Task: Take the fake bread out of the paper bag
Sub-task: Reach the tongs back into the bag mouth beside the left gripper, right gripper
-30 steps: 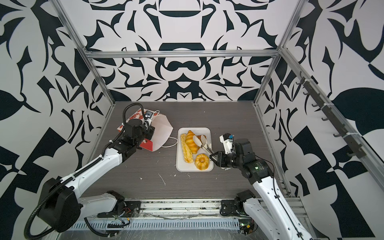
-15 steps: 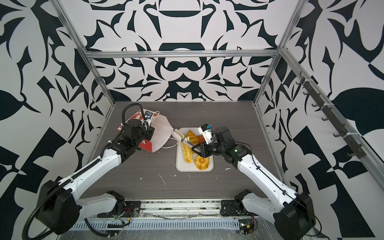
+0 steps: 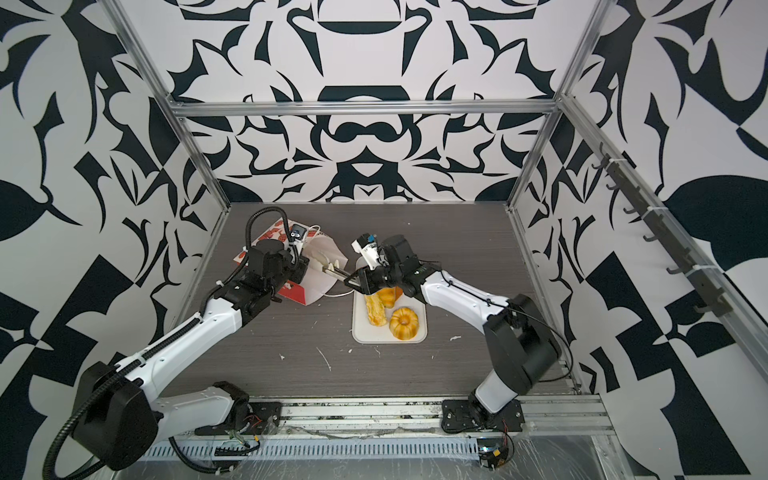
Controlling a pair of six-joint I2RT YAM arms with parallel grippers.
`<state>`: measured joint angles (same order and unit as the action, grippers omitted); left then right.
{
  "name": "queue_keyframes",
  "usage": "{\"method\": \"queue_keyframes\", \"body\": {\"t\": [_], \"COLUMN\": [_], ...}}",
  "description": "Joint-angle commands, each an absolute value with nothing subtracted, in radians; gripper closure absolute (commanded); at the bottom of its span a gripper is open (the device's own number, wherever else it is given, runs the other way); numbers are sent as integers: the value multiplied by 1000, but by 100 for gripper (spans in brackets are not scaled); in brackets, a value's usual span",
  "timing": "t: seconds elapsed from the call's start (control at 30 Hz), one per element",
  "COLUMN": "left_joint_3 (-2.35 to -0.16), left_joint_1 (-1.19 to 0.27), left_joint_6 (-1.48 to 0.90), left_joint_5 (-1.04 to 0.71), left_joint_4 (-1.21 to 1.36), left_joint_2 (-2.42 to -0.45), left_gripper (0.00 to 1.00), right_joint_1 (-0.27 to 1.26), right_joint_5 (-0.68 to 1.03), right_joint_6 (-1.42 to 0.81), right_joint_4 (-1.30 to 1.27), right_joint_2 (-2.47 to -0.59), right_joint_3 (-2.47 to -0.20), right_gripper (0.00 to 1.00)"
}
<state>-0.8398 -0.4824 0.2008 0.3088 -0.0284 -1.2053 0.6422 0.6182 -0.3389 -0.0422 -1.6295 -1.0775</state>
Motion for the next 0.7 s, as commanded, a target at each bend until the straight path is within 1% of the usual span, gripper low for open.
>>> {"method": "queue_keyframes", "body": {"t": [0.0,0.2,0.37,0.53,0.67], "left_joint_3": [-865,-867,-898,-936,-936], "left_joint_1": [-477,-478,-477,-477,-477], "left_joint_6": [175,154,155,160,155], "left_joint_5": [289,246,215,194,193], "left_joint_4": [-70,-103,-153,-205,-198], "left_joint_2": [-1197,-1176,-1183,-1198,-1199], "left_gripper": [100,100,100,100,100], "right_joint_1": [659,679,690,696,699], "right_joint_5": [668,676,684,689,722], "right_joint_6": [-355,-371,-388,-406,-433], "right_joint_4": [-177,-204,-216,-225,-250], "right_joint_2": [-1674,-1773,-1821,-1871,-1914], "right_joint_3": [-1162,-1230,-1257,-1278,-1301], "right_gripper": [66,65,64,60,59]}}
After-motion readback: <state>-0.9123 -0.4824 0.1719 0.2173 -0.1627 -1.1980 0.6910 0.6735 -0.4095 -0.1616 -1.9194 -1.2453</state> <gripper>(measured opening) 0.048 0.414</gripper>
